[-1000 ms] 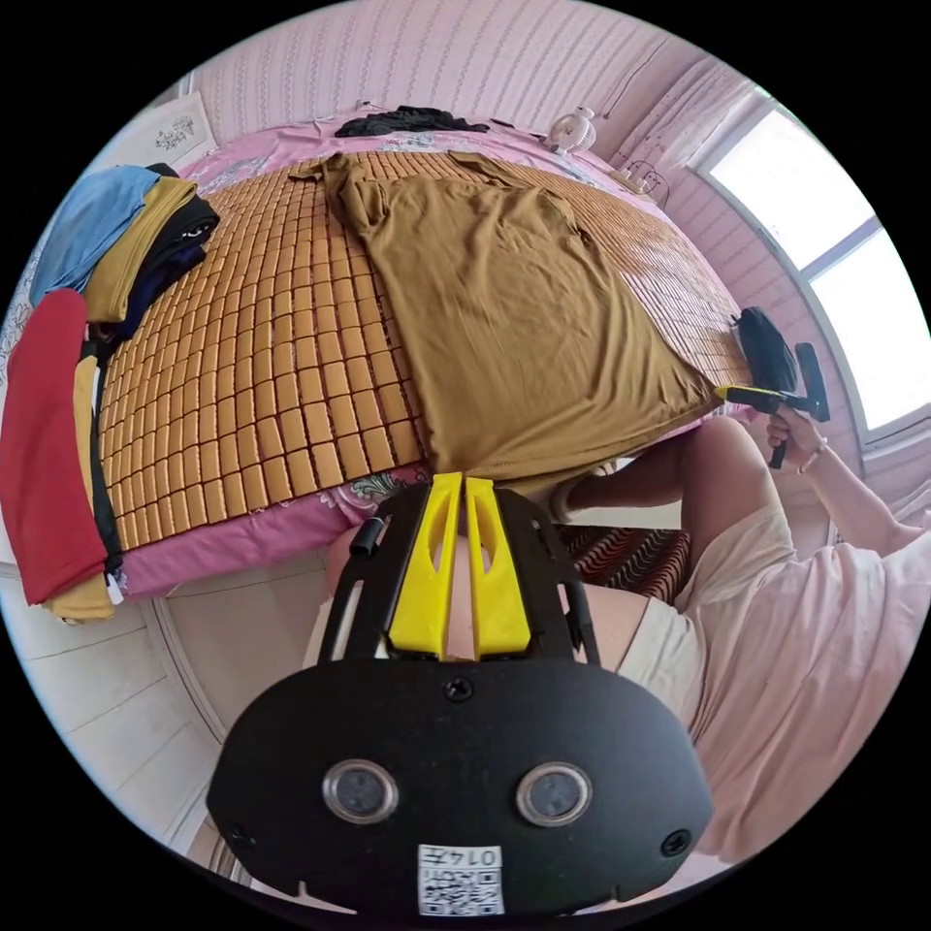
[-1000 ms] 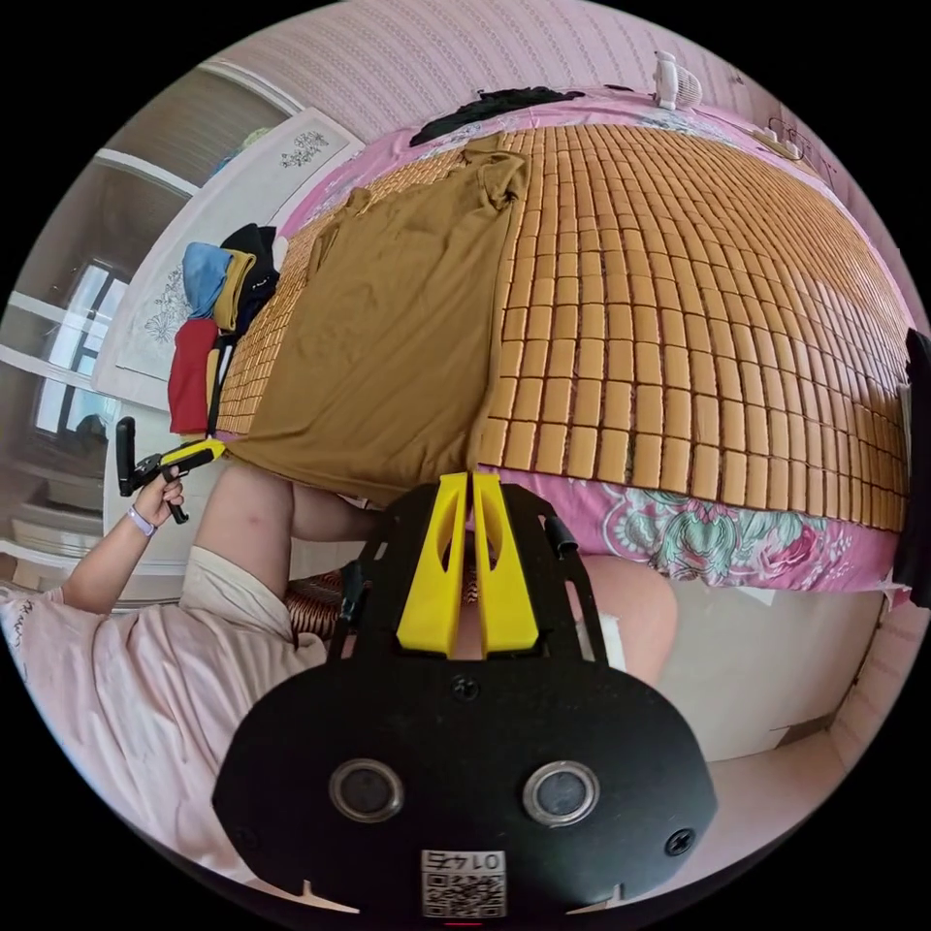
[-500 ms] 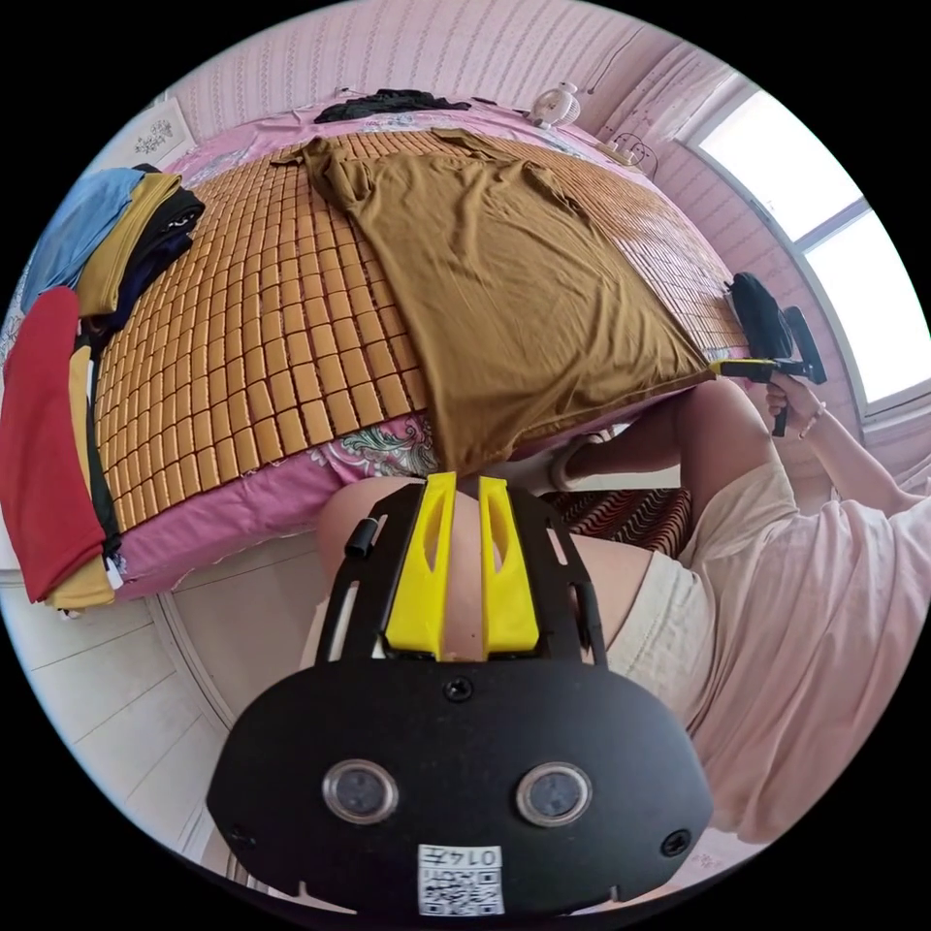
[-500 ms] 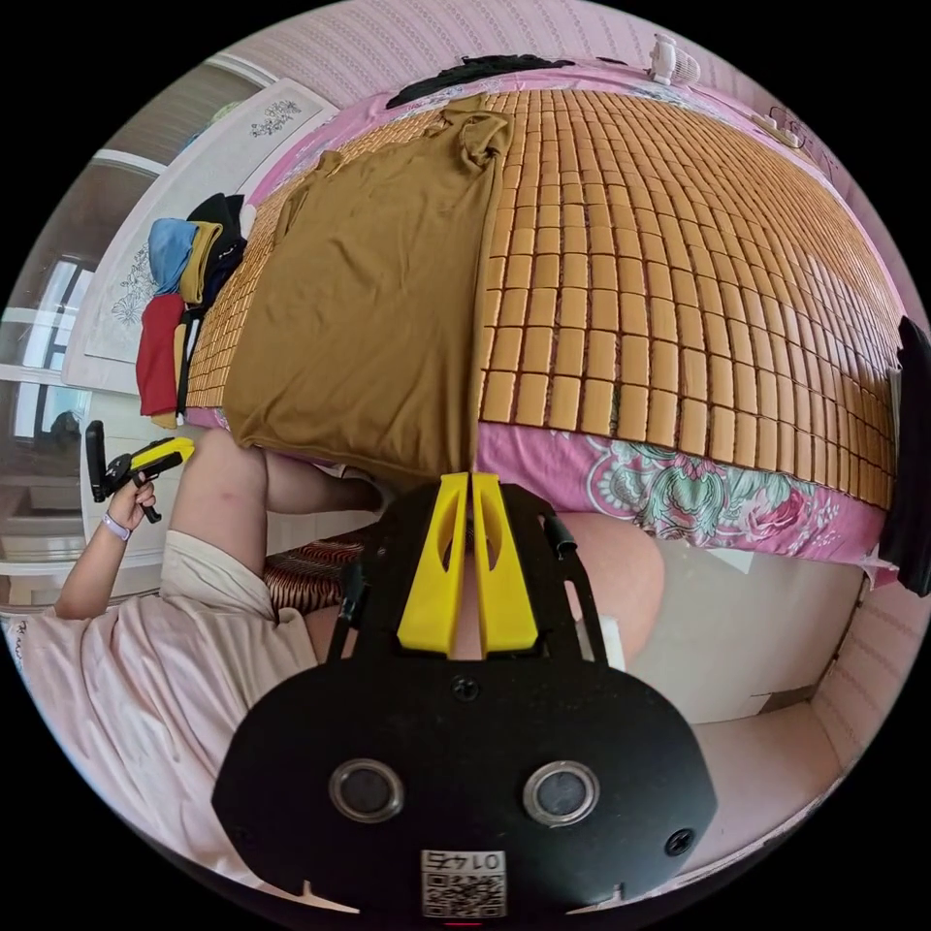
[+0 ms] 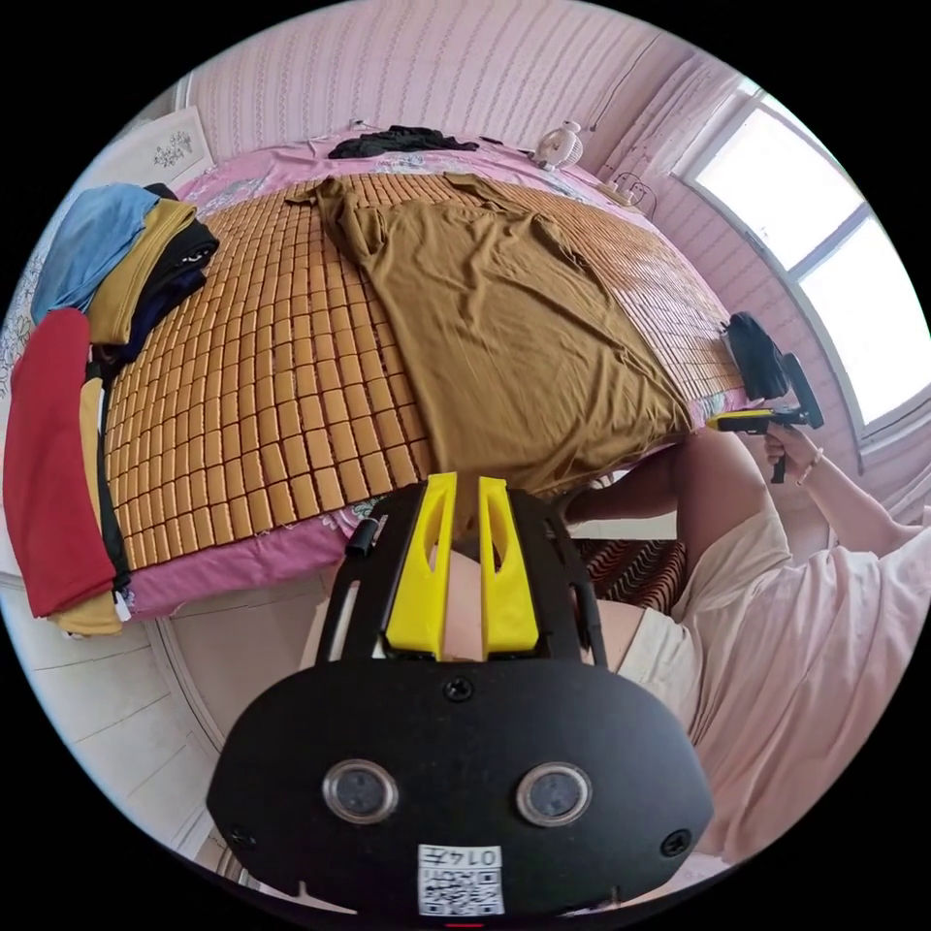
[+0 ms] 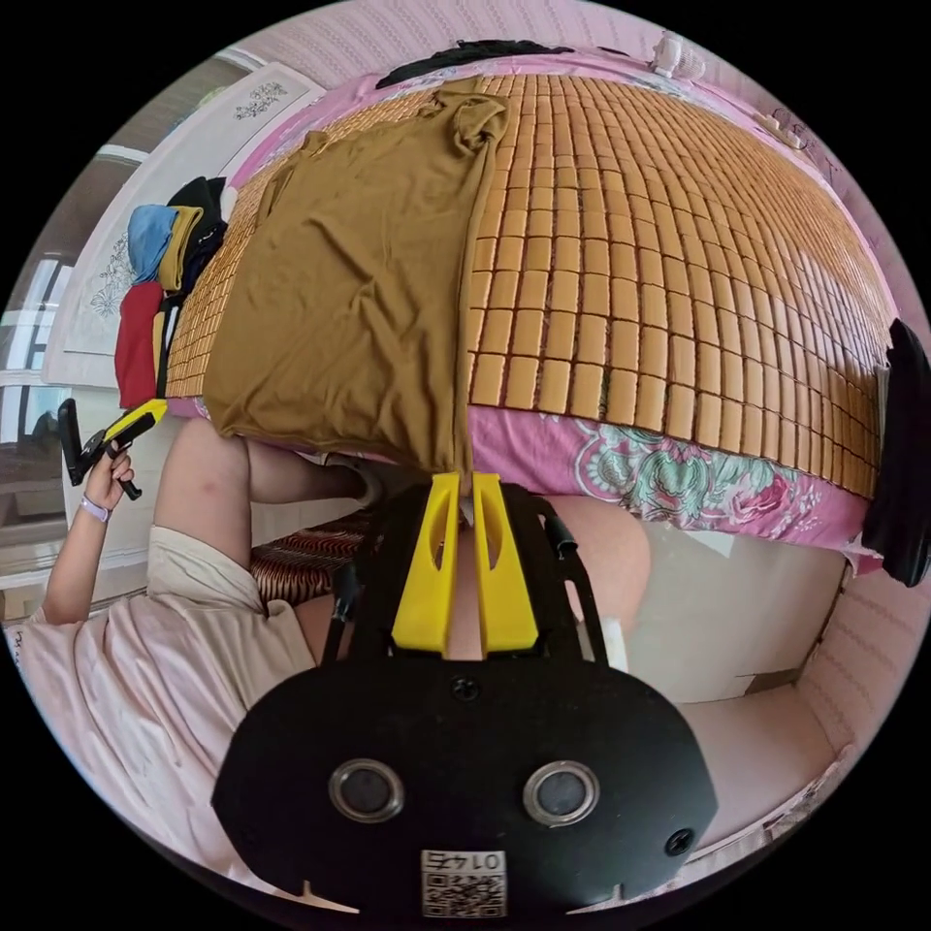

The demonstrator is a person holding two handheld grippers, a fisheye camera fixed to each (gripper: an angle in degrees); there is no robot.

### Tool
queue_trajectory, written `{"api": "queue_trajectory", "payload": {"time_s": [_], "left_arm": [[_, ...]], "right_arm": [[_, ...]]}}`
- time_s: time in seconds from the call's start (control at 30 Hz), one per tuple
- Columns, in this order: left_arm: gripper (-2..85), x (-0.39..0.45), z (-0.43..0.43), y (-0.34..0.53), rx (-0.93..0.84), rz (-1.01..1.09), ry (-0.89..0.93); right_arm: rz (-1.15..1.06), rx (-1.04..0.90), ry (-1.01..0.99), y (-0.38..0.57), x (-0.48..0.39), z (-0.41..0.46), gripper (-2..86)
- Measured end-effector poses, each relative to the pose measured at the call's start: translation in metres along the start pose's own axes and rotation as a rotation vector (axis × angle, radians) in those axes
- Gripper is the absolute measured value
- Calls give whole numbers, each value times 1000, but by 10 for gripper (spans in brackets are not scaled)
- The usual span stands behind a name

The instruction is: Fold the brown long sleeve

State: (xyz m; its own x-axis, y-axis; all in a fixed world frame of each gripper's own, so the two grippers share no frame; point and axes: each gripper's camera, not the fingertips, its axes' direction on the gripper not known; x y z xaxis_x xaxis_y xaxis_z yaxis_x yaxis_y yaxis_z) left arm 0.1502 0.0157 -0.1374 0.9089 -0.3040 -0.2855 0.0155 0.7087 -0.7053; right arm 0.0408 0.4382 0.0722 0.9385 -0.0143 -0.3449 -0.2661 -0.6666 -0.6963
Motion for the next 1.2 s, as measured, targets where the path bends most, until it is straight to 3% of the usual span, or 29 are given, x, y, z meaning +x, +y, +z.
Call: {"api": "queue_trajectory", "payload": {"time_s": [0.2, 0.37, 0.6, 0.7, 0.83, 0.93, 1.07, 1.13, 1.2], "left_arm": [[53, 27, 22, -49, 70, 88, 24], [62, 55, 62, -129, 122, 194, 5], [67, 56, 146, -242, 117, 191, -44], [62, 52, 186, -272, 1, 170, -71], [19, 57, 203, -284, -17, 179, -4], [-2, 67, 212, -288, -3, 184, -22], [-8, 78, 222, -298, -3, 159, -37], [-7, 81, 225, -305, -11, 157, -30], [-2, 81, 229, -311, -9, 142, -12]], "right_arm": [[-13, 160, 28, -15, -7, -39, 55], [-118, 243, 116, -90, -27, -65, 64], [-348, 311, 240, -313, -87, -64, 67], [-340, 305, 207, -409, -103, -38, 67], [-241, 319, 245, -495, -107, 6, 83], [-205, 240, 265, -514, -93, 36, 78], [-191, 303, 204, -485, -63, 13, 12], [-125, 457, 136, -425, -27, -24, 5], [-50, 475, 143, -372, 1, -41, 3]]}}
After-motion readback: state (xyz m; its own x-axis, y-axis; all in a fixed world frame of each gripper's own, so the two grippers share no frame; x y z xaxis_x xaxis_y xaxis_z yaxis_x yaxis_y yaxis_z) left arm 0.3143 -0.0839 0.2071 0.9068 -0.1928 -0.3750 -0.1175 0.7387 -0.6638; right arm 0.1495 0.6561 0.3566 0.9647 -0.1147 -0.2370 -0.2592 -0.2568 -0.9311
